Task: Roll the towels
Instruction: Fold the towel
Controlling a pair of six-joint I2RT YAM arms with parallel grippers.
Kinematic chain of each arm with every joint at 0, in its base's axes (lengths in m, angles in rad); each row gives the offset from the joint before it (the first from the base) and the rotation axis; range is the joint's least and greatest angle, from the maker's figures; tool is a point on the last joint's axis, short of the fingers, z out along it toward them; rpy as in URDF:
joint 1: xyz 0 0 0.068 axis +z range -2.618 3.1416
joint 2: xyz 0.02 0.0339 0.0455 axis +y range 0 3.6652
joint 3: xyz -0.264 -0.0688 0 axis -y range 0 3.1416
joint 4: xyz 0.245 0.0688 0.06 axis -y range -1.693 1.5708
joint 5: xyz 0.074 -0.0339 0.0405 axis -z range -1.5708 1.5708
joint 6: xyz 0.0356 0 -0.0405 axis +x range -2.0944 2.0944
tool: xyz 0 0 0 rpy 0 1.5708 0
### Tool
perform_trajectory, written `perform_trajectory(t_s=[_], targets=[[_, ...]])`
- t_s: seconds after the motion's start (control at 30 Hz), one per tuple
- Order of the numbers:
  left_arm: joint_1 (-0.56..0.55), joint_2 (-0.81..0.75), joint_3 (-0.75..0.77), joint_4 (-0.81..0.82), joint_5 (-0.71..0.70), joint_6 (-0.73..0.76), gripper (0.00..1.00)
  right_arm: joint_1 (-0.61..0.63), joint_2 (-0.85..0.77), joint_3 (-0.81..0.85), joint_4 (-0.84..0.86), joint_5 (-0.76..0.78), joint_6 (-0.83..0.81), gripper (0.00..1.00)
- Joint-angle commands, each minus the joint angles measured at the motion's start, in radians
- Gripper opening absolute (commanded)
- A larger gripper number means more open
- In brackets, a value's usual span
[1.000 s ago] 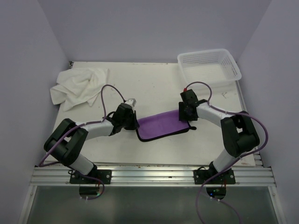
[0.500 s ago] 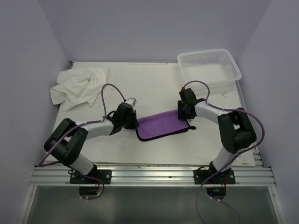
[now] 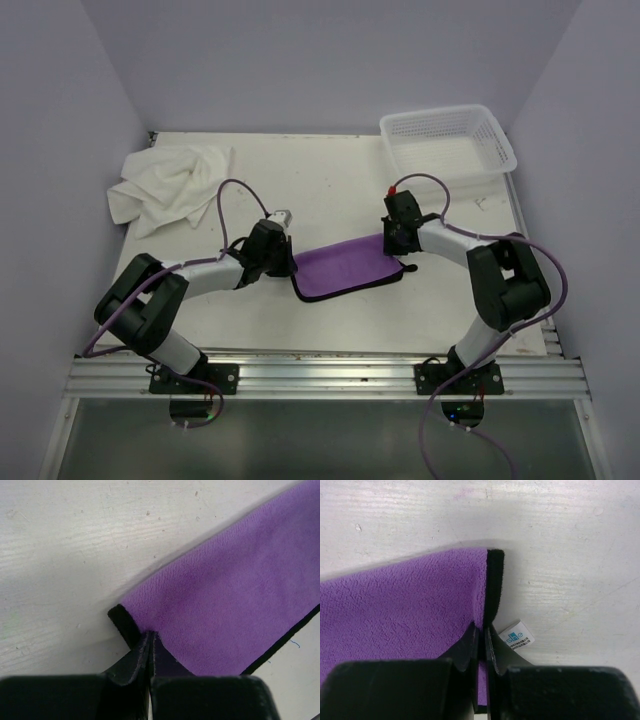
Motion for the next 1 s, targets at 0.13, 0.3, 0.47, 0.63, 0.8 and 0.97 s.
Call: perform_trajectory(t_s=[0.13, 0.3, 0.47, 0.63, 0.8, 0.97], targets=[[-0.002, -0.020, 0.028, 0.007, 0.000, 0.023, 0.00, -0.005, -0.083, 0.020, -0.131, -0.001, -0.037, 0.00], [-0.002, -0.065, 0.031, -0.002, -0.001, 0.023, 0.00, -0.002, -0.152, 0.075, -0.251, 0.039, -0.080, 0.00], [-0.002, -0.146, 0.026, -0.015, -0.015, 0.022, 0.03, 0.007, -0.207, 0.115, -0.317, 0.053, -0.100, 0.00], [-0.002, -0.160, 0.011, 0.019, 0.012, 0.006, 0.01, 0.026, -0.238, 0.154, -0.372, 0.056, -0.109, 0.00], [-0.001, -0.119, -0.026, 0.071, 0.022, -0.011, 0.00, 0.101, -0.241, 0.192, -0.409, 0.074, -0.098, 0.00], [-0.004, -0.091, -0.055, 0.108, 0.005, -0.020, 0.00, 0.194, -0.198, 0.256, -0.444, 0.114, -0.071, 0.00]])
